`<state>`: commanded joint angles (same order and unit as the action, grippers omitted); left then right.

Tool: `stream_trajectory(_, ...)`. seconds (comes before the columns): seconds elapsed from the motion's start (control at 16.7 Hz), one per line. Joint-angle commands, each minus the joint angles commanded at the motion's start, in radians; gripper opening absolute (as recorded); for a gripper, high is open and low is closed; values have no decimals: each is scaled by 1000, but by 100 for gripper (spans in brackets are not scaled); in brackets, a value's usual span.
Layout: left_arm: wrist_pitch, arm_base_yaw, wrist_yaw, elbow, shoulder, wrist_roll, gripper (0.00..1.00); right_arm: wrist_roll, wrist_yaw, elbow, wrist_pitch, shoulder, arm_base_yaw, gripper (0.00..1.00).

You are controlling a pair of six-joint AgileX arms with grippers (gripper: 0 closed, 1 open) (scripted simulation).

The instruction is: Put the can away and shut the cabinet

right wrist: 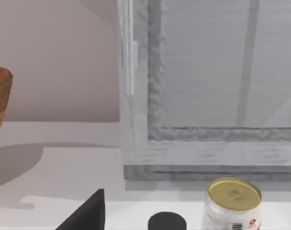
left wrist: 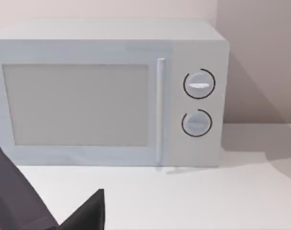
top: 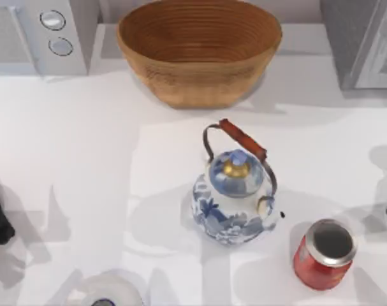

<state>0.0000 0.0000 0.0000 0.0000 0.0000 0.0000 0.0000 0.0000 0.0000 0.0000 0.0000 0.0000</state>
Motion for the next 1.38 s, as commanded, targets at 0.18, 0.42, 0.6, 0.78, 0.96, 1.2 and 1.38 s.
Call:
stream_trajectory(0.18,0,0,0,0,0,0,100,-1,-1,10,1,5,0,100)
stream_trajectory(0.42,0,0,0,0,0,0,100,-22,-7,149,4,102,-23,100)
stream_trajectory(0.6,0,0,0,0,0,0,100,-45,-13,344,11,255,-55,100)
stream_trajectory(0.78,0,0,0,0,0,0,100,-72,-22,528,17,466,-91,100)
stream_trajectory(0.96,0,0,0,0,0,0,100,-89,-35,684,34,707,-123,100)
stream_trajectory(1.2,0,0,0,0,0,0,100,-97,-59,789,61,1046,-148,100)
stream_trajectory(1.38,0,0,0,0,0,0,100,-98,-70,789,74,1270,-163,100)
